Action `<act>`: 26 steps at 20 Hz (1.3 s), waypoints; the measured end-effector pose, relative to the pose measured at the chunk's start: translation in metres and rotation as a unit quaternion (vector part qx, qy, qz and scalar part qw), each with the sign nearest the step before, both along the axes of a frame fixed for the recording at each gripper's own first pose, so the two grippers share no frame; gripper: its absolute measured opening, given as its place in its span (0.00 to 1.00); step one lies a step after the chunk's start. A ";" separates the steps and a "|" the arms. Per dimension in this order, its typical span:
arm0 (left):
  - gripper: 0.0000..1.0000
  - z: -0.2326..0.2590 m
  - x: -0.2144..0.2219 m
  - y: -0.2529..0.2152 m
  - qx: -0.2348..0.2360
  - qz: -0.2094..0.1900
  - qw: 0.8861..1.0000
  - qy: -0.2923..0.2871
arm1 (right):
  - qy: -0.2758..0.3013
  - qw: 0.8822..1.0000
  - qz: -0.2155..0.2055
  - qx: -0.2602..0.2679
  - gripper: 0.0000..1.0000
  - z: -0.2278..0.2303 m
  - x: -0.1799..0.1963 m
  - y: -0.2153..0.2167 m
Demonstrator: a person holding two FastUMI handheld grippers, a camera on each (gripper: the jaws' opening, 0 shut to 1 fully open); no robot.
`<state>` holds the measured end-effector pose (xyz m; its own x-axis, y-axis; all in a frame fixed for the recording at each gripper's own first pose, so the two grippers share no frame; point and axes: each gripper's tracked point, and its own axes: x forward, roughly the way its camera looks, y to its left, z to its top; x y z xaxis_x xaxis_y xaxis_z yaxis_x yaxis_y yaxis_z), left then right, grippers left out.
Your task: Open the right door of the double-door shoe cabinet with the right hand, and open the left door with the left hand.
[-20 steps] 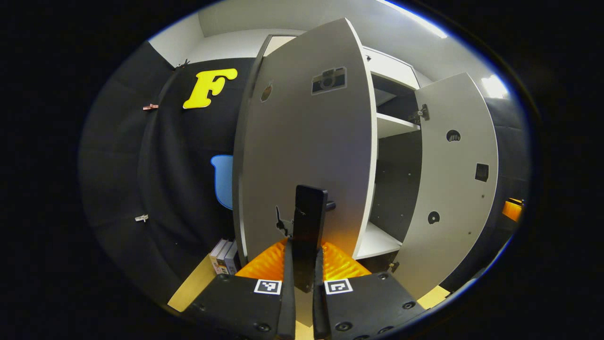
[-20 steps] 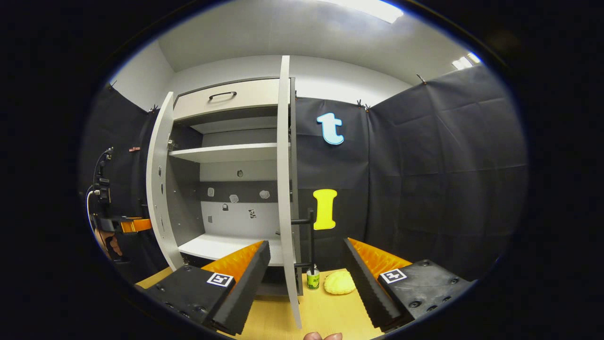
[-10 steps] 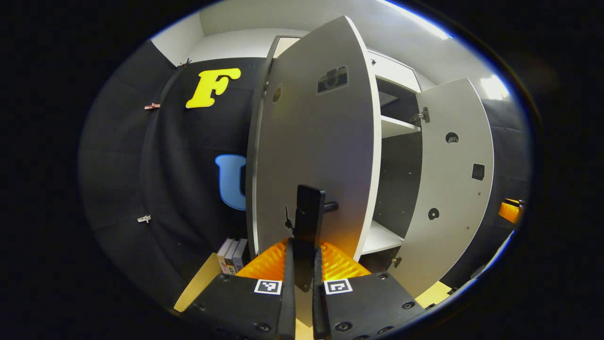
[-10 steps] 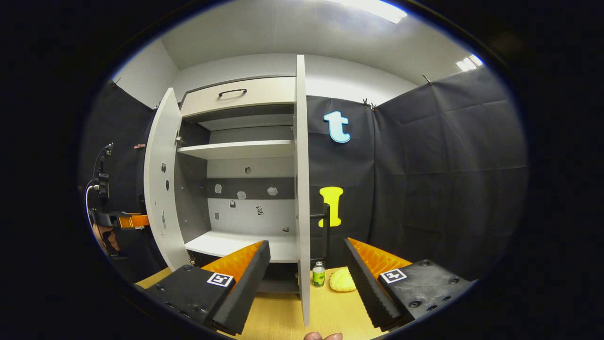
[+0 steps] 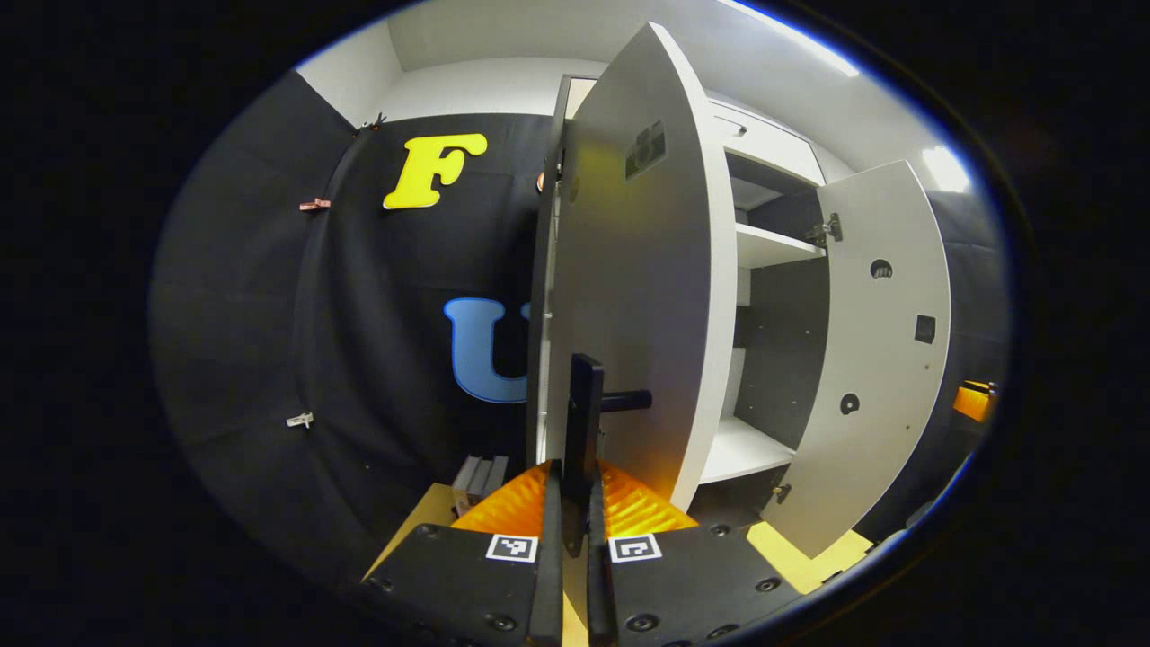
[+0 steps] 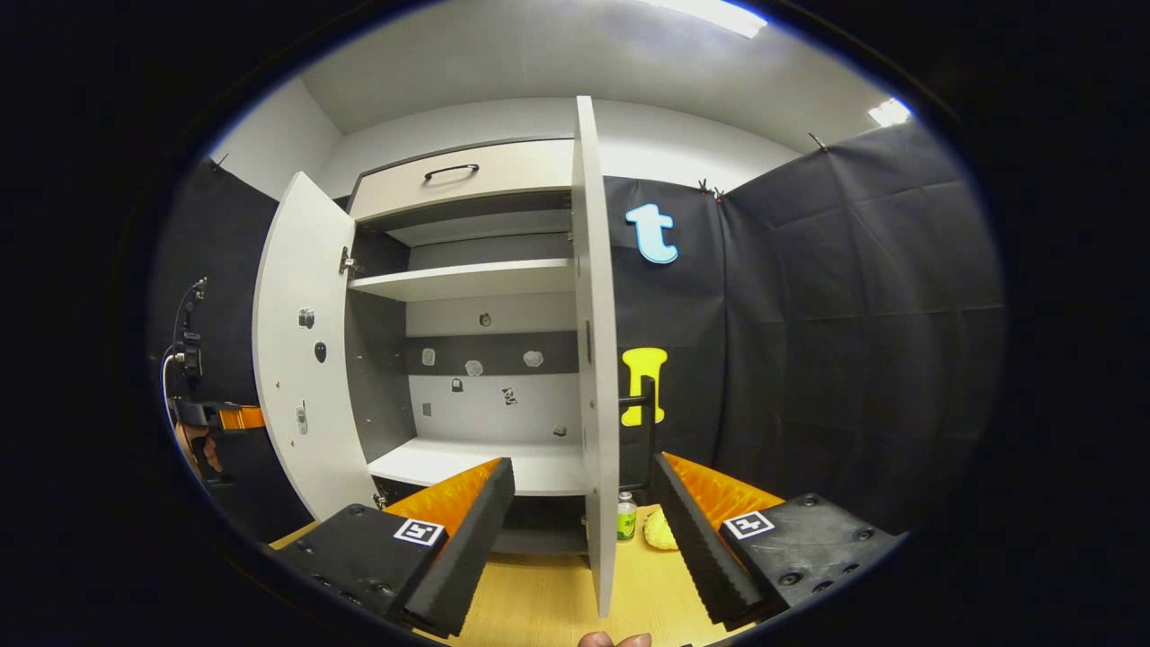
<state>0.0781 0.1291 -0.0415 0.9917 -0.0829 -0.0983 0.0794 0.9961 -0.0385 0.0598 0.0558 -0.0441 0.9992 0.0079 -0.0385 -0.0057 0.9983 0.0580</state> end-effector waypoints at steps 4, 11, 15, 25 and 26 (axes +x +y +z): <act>0.02 0.002 0.005 0.042 0.011 0.025 1.000 -0.012 | 0.001 1.000 0.020 -0.006 1.00 0.000 0.001 0.019; 0.10 0.005 0.006 0.045 -0.041 -0.021 0.999 -0.018 | -0.003 1.000 0.025 -0.012 0.96 0.005 -0.001 0.025; 0.12 0.007 0.001 0.047 -0.026 -0.003 0.999 -0.021 | 0.001 1.000 0.019 -0.006 0.96 0.004 -0.002 0.021; 0.37 0.065 -0.060 0.040 0.009 0.043 0.994 -0.097 | 0.001 1.000 0.009 0.002 0.96 0.005 -0.003 0.009; 0.45 0.071 -0.066 0.036 0.011 0.045 0.993 -0.107 | 0.000 1.000 0.008 0.005 0.96 0.005 -0.003 0.009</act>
<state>0.0118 0.1652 0.0299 0.9933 0.0076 0.1150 -0.0067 0.9999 -0.0079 0.0570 0.0647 -0.0391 0.9989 0.0249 -0.0392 -0.0222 0.9975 0.0674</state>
